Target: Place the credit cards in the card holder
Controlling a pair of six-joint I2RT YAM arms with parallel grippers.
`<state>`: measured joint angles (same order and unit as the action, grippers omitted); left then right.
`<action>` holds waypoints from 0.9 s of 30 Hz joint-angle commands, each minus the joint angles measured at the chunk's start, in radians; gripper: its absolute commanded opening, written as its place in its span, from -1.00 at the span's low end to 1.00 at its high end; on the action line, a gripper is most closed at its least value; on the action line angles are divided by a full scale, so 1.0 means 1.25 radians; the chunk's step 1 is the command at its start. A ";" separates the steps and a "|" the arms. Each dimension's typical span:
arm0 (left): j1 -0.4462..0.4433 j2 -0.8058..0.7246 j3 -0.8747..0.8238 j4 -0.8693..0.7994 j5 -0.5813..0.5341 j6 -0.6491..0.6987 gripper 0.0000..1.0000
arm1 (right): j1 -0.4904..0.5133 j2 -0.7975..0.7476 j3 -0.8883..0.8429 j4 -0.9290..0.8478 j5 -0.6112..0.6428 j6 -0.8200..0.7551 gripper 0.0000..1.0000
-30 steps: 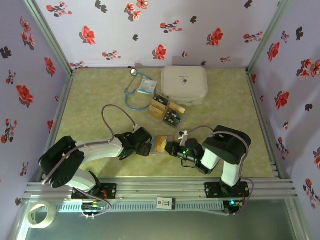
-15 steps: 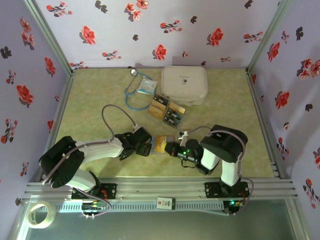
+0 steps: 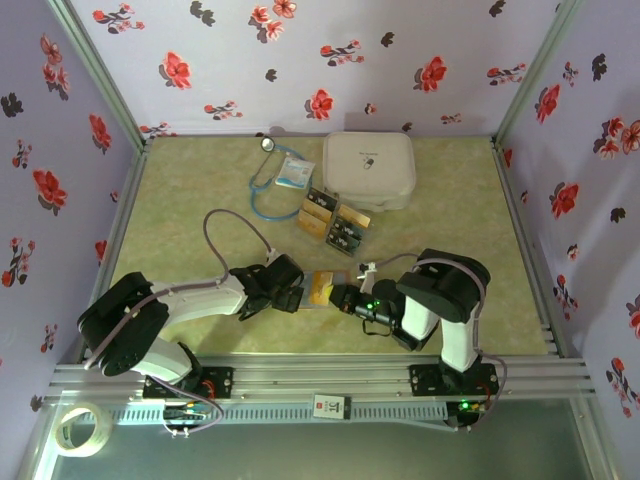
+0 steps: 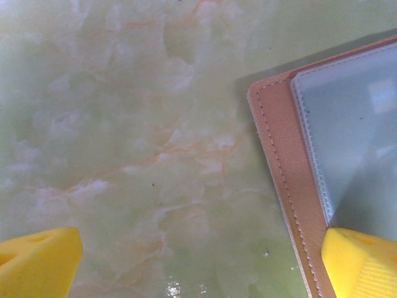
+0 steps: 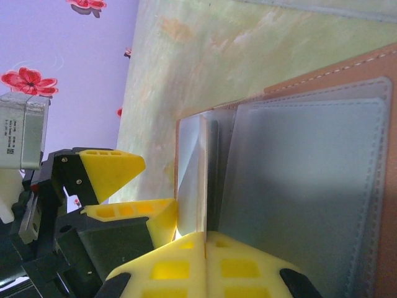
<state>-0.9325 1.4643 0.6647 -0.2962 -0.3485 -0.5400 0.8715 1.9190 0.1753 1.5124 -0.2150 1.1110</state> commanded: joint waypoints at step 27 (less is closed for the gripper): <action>-0.006 -0.002 -0.023 -0.025 -0.021 -0.002 0.99 | -0.023 0.006 -0.015 -0.165 0.001 0.007 -0.43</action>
<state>-0.9325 1.4639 0.6643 -0.2951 -0.3485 -0.5400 0.8581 1.9129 0.1806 1.5242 -0.2379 1.1374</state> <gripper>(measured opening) 0.997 0.280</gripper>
